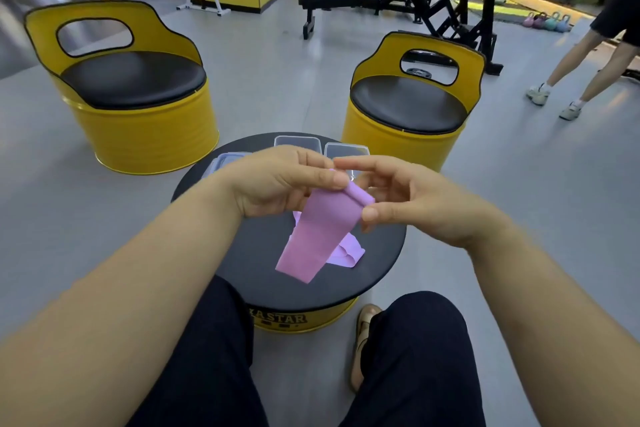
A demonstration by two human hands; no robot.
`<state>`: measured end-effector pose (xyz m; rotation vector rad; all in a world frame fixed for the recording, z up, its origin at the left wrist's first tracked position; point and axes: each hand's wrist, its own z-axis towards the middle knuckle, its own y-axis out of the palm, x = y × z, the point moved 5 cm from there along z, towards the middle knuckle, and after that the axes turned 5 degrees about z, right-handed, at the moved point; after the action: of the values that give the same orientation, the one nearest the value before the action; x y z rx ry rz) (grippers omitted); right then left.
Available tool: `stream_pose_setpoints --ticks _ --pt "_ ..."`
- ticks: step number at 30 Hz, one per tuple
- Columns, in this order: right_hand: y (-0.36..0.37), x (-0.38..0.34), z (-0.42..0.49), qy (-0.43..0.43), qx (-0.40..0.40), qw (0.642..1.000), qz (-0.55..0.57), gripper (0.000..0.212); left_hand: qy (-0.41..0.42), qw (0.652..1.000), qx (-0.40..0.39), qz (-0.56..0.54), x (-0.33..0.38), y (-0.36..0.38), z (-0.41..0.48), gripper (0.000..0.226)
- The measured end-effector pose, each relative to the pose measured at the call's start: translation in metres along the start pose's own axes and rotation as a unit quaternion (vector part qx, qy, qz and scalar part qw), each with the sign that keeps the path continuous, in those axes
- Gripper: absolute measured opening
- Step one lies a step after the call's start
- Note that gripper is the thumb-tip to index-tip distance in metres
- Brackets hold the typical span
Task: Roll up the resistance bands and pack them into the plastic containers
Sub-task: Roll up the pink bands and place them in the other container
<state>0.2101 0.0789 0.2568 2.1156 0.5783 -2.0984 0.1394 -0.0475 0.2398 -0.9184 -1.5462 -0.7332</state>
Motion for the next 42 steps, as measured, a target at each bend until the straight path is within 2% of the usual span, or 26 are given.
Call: stream_pose_setpoints --ticks 3,6,12,16,19,24,27,31,34,42 --pt "0.003 -0.007 0.001 0.009 -0.059 0.998 -0.019 0.059 -0.009 0.998 -0.061 0.017 0.004 0.006 -0.001 0.018" --pt "0.005 -0.013 0.000 0.016 -0.074 0.996 -0.049 0.057 0.004 0.997 -0.080 0.016 0.006 0.012 -0.002 0.016" --pt "0.005 -0.020 -0.003 0.005 -0.054 0.991 -0.120 0.057 0.019 0.994 -0.107 -0.005 0.001 0.016 -0.001 0.027" --pt "0.002 -0.019 -0.004 -0.014 -0.030 0.991 -0.128 0.057 0.019 0.993 -0.117 -0.026 -0.004 0.015 0.001 0.035" --pt "-0.002 -0.014 -0.002 -0.038 -0.007 0.991 -0.129 0.055 0.022 0.994 -0.099 -0.035 -0.005 0.016 0.000 0.020" --pt "-0.003 -0.009 0.001 -0.077 0.012 0.992 -0.098 0.050 0.026 0.996 -0.072 -0.034 -0.008 0.019 0.002 0.029" --pt "-0.003 -0.005 0.002 -0.078 0.016 0.993 -0.087 0.049 0.011 0.999 -0.021 -0.027 -0.014 0.017 0.005 0.014" --pt "-0.004 -0.007 0.002 -0.071 0.006 0.991 -0.113 0.058 0.014 0.999 -0.006 -0.032 -0.014 0.015 0.006 0.020" --pt "-0.007 -0.010 0.002 -0.063 -0.002 0.990 -0.124 0.056 0.024 0.999 -0.021 -0.023 -0.012 0.015 0.005 0.048" --pt "-0.009 -0.007 0.001 -0.089 0.022 0.991 -0.098 0.050 0.027 0.999 -0.012 -0.036 -0.010 0.019 0.007 0.052"
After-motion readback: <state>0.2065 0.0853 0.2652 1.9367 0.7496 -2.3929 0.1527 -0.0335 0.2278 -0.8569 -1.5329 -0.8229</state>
